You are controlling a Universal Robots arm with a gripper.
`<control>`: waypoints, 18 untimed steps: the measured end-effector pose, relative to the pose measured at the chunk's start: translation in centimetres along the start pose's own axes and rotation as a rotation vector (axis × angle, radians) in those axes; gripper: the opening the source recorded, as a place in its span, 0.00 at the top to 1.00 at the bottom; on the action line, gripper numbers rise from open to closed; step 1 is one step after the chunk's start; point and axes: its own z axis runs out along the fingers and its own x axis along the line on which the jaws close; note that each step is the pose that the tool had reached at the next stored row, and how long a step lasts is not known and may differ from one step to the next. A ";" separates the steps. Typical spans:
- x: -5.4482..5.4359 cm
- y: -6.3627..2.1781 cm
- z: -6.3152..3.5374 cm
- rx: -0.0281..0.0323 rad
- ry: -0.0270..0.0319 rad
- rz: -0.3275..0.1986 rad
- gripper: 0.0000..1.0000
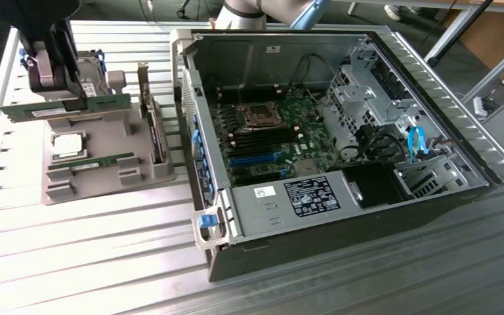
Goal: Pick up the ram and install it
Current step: 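Pick up the ram and move it above insertion slot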
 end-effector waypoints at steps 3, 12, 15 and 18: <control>0.1 -0.84 -0.01 -0.0007 0.0088 0.000 0.88; 0.2 -3.52 -0.02 -0.0025 0.0381 0.000 0.88; 0.3 -4.38 -0.03 -0.0029 0.0424 0.000 0.88; 0.4 -5.50 -0.03 -0.0030 0.0427 0.000 0.88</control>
